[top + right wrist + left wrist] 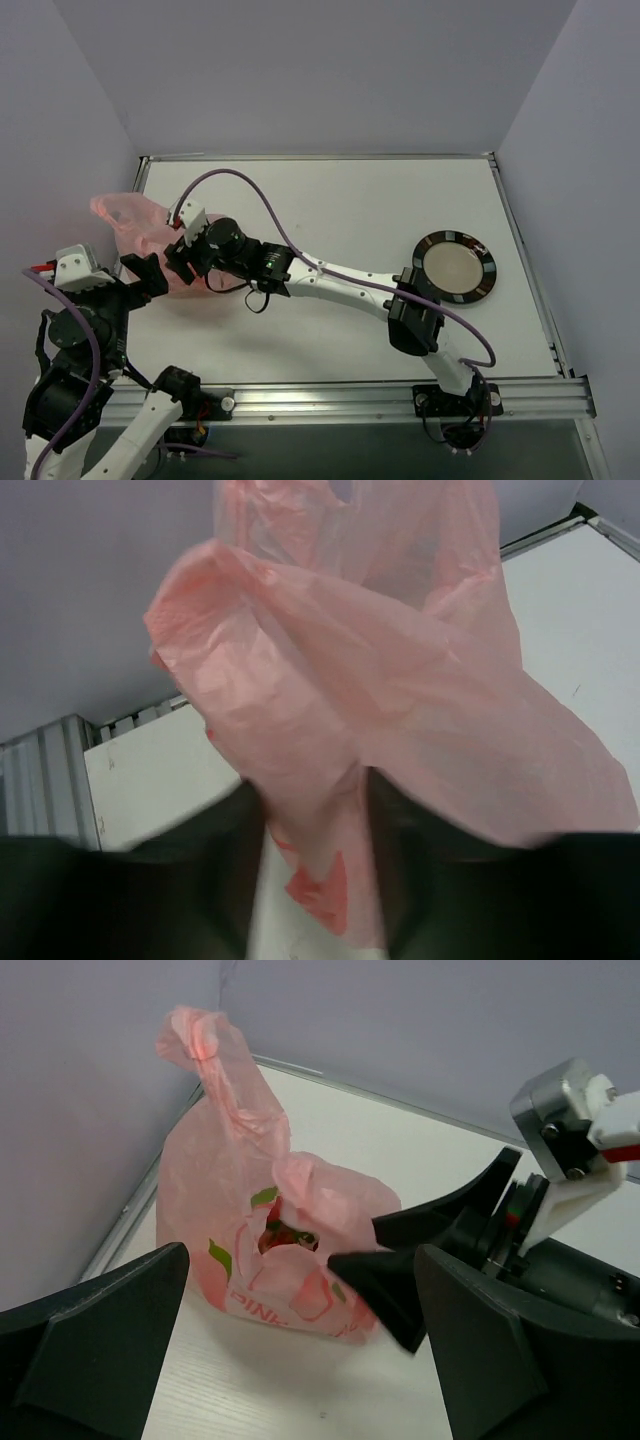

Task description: Take the fake fruits out of the plastic bag

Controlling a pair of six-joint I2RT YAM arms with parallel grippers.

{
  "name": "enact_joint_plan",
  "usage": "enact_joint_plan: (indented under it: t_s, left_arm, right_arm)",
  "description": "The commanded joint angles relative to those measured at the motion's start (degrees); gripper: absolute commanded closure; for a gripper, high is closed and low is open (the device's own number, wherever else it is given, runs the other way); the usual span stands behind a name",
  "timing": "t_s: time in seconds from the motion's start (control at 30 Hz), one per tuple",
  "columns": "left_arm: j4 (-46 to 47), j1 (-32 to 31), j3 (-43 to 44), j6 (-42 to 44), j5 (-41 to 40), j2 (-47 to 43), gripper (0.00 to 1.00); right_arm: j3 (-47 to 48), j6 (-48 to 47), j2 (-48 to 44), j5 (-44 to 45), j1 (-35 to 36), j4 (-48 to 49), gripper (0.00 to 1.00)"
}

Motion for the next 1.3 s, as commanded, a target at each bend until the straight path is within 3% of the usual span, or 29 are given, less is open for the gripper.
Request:
enact_joint_plan:
  t_s: [0.0,0.03,0.07,0.2,0.43,0.8,1.0,1.13,1.17,1.27]
  left_arm:
    - [3.08,-0.17,-0.21,-2.43,-1.23,1.18,0.06]
    - [3.08,-0.16,-0.47,-2.35,-1.41,1.70,0.06]
    - [3.08,-0.25,-0.74,-2.43,-1.50,2.06,0.06]
    - [3.34,-0.25,-1.00,-3.22,2.44,5.13,0.06]
    - [4.58,-0.08,0.66,-4.28,9.13,15.75,0.06]
    - [3.52,0.01,-2.23,-8.49,4.22,20.60,0.06]
    - [4.92,-0.08,-5.74,-12.80,6.76,21.31,0.03]
    - [8.08,-0.08,-10.66,-14.47,5.63,21.40,0.28]
    - [8.61,0.01,-12.15,-14.91,5.97,21.57,0.41]
    - [10.55,-0.16,-14.27,-16.23,7.91,22.80,0.62]
  right_arm:
    - [0.31,3.53,1.07,0.45,-3.12,5.93,0.77]
    - [-1.89,4.59,0.29,1.49,-4.25,7.69,0.92]
    - [-4.61,6.34,-2.24,3.59,-4.79,11.62,1.00]
    - [-23.21,10.04,-12.18,8.60,-7.07,19.65,1.00]
    - [-42.22,12.33,-28.61,17.32,-7.78,20.98,1.00]
    - [-56.84,12.86,-45.42,20.49,-12.87,18.52,1.00]
    - [-61.49,13.91,-50.08,20.32,-16.48,17.03,1.00]
    - [-63.61,14.88,-51.40,20.14,-18.50,16.85,1.00]
    - [-63.87,15.14,-51.31,19.79,-18.94,16.59,1.00]
    - [-64.93,16.11,-50.96,19.43,-18.94,16.41,1.00]
